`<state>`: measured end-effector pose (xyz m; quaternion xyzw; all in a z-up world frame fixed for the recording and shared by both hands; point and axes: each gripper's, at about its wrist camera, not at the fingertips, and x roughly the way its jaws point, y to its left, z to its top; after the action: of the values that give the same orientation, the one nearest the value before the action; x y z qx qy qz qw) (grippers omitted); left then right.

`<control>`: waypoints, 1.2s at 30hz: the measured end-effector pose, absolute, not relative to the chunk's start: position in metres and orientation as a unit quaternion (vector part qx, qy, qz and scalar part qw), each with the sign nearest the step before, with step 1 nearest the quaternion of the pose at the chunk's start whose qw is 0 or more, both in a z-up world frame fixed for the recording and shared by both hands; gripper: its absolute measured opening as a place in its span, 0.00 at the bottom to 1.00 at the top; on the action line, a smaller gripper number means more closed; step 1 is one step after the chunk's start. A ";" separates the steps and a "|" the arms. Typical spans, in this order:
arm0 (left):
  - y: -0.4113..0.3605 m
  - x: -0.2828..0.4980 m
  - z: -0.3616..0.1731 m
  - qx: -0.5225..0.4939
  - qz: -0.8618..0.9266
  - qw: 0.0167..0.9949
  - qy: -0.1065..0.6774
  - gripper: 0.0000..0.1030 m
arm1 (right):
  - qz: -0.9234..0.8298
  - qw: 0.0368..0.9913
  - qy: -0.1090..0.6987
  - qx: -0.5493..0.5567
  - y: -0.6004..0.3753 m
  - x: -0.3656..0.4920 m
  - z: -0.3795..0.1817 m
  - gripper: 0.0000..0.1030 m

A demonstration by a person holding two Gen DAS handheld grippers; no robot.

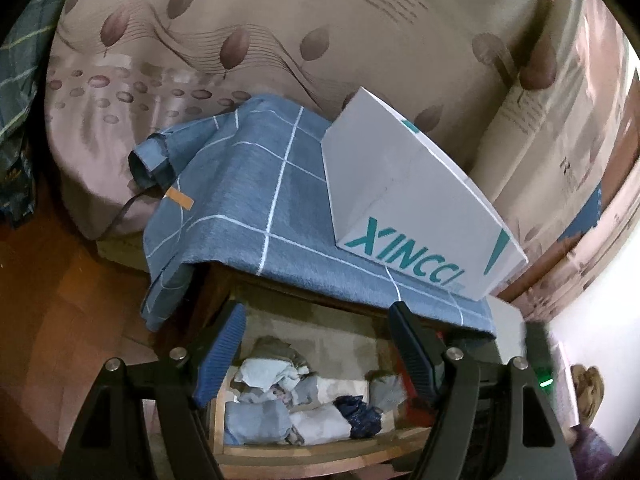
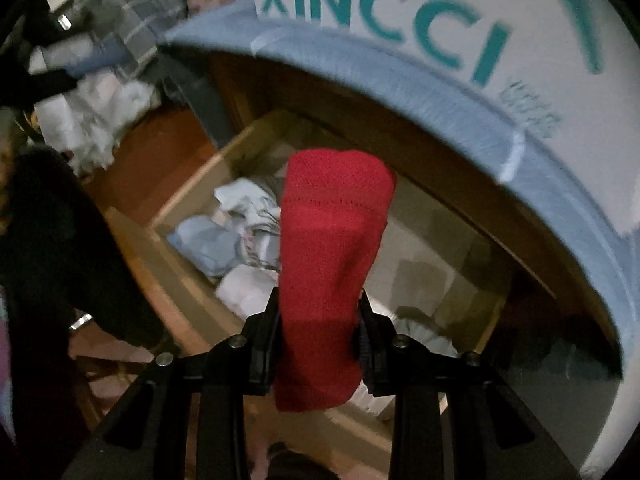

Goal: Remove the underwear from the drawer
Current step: 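Lift the red underwear and release it into the white box with the right tool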

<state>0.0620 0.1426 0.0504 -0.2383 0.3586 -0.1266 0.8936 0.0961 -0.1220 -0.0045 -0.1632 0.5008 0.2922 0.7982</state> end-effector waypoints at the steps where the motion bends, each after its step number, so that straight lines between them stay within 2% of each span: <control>1: 0.139 0.061 0.051 -0.230 -0.129 0.895 0.360 0.73 | 0.295 0.804 0.494 -0.150 -0.126 0.091 0.007 0.28; 10: 0.127 0.059 0.051 -0.200 -0.137 0.897 0.369 0.73 | 0.290 0.866 0.402 -0.072 -0.168 0.074 0.132 0.28; 13: 0.128 0.060 0.050 -0.202 -0.137 0.895 0.373 0.73 | 0.277 0.886 0.369 -0.048 -0.187 0.091 0.181 0.28; 17: 0.130 0.060 0.050 -0.208 -0.138 0.894 0.372 0.73 | 0.245 0.901 0.356 -0.042 -0.200 0.126 0.215 0.28; 23: 0.127 0.060 0.050 -0.198 -0.140 0.895 0.374 0.73 | 0.203 0.903 0.377 -0.041 -0.201 0.188 0.215 0.28; 36: 0.105 0.060 0.048 -0.136 -0.157 0.900 0.383 0.73 | 0.146 0.877 0.456 -0.047 -0.181 0.267 0.138 0.29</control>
<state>0.0604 0.1050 0.0480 -0.1364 0.3828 -0.1566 0.9002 0.2673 -0.1810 0.1377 -0.0468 0.4559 0.1459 0.8768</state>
